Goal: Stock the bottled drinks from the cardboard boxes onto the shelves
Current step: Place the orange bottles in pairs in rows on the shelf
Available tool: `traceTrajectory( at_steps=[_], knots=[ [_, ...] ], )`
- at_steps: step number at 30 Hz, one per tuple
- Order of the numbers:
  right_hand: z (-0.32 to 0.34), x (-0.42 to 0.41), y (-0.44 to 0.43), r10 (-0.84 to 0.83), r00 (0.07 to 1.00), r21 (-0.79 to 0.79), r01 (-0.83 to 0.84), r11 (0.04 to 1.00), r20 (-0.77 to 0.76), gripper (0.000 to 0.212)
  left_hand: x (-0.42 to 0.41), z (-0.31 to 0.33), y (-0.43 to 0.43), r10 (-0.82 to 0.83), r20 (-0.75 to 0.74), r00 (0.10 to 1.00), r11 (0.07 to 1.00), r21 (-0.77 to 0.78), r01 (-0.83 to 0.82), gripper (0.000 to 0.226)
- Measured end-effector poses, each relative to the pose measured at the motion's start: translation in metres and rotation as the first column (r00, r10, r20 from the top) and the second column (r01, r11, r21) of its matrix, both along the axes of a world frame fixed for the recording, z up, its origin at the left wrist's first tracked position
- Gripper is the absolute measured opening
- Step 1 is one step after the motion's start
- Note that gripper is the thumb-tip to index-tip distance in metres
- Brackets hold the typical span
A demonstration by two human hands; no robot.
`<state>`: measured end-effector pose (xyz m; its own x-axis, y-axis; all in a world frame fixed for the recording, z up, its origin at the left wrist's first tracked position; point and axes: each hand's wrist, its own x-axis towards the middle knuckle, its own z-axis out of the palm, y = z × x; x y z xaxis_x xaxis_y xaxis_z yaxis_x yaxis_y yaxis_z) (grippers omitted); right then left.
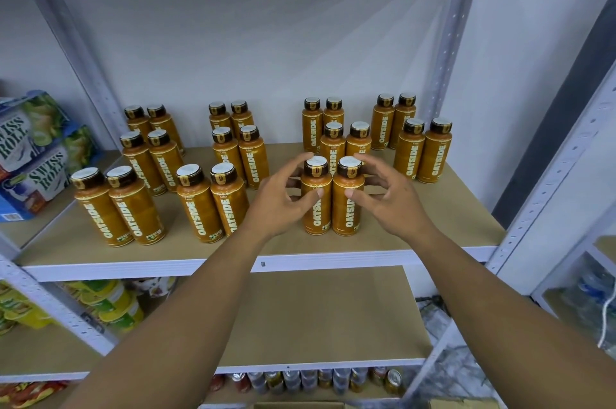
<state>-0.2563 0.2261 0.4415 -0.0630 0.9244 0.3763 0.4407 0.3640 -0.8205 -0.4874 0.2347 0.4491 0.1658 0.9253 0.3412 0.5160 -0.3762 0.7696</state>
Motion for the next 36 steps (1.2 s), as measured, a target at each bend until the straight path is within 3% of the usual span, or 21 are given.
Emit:
traceTrajectory(
  at_steps=[36],
  knots=[
    [0.010,0.004,0.002,0.015,0.999,-0.017,-0.014,1.000,0.042,0.067,0.000,0.007,0.002,0.011,0.052,0.999,1.000,-0.015,-0.011,0.075]
  ],
)
